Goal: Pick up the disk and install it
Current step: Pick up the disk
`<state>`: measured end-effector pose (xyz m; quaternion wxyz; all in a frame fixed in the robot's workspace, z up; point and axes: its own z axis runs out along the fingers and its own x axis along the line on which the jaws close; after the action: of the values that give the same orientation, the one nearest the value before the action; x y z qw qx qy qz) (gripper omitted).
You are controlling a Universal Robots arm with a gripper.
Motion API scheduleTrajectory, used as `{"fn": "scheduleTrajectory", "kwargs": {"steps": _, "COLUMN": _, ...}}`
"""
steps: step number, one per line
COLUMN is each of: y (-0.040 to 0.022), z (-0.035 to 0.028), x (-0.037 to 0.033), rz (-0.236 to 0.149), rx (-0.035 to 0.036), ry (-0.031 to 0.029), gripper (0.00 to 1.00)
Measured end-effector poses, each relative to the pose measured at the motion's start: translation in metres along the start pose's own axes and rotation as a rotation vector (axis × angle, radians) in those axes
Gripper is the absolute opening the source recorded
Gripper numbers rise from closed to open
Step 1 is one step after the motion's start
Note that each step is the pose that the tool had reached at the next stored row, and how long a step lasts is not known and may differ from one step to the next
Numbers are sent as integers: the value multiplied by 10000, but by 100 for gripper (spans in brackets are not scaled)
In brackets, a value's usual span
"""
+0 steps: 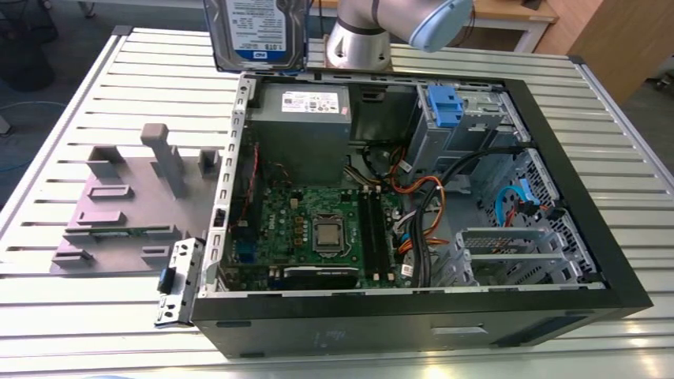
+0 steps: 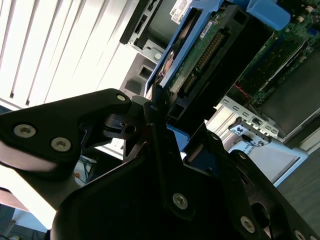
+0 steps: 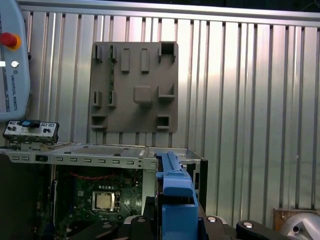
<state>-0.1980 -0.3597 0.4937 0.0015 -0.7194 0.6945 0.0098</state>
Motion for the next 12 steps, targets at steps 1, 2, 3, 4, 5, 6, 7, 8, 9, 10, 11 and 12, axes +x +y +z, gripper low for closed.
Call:
{"fn": "scheduleTrajectory", "kwargs": {"steps": 1, "y": -3, "z": 0, "x": 0, "rz": 0, "rx": 0, "ry": 0, "gripper": 36}}
{"fn": "scheduleTrajectory", "kwargs": {"steps": 2, "y": -5, "z": 0, "x": 0, "rz": 0, "rx": 0, "ry": 0, "gripper": 36}}
{"fn": "scheduleTrajectory", "kwargs": {"steps": 3, "y": -8, "z": 0, "x": 0, "rz": 0, "rx": 0, "ry": 0, "gripper": 36}}
{"fn": "scheduleTrajectory", "kwargs": {"steps": 4, "y": -10, "z": 0, "x": 0, "rz": 0, "rx": 0, "ry": 0, "gripper": 36}}
{"fn": "scheduleTrajectory", "kwargs": {"steps": 5, "y": -13, "z": 0, "x": 0, "rz": 0, "rx": 0, "ry": 0, "gripper": 36}}
{"fn": "scheduleTrajectory", "kwargs": {"steps": 6, "y": -16, "z": 0, "x": 0, "rz": 1, "rx": 0, "ry": 0, "gripper": 36}}
{"fn": "scheduleTrajectory", "kwargs": {"steps": 7, "y": -18, "z": 0, "x": 1, "rz": 1, "rx": 0, "ry": 0, "gripper": 36}}
{"fn": "scheduleTrajectory", "kwargs": {"steps": 8, "y": -21, "z": 0, "x": 1, "rz": 1, "rx": 0, "ry": 0, "gripper": 36}}
{"fn": "scheduleTrajectory", "kwargs": {"steps": 9, "y": -24, "z": 0, "x": 1, "rz": 0, "rx": 1, "ry": 0, "gripper": 36}}
{"fn": "scheduleTrajectory", "kwargs": {"steps": 10, "y": -26, "z": 0, "x": 1, "rz": 1, "rx": 1, "ry": 0, "gripper": 36}}
{"fn": "scheduleTrajectory", "kwargs": {"steps": 11, "y": -29, "z": 0, "x": 1, "rz": 1, "rx": 0, "ry": 0, "gripper": 36}}
{"fn": "scheduleTrajectory", "kwargs": {"steps": 12, "y": -31, "z": 0, "x": 1, "rz": 1, "rx": 0, "ry": 0, "gripper": 36}}
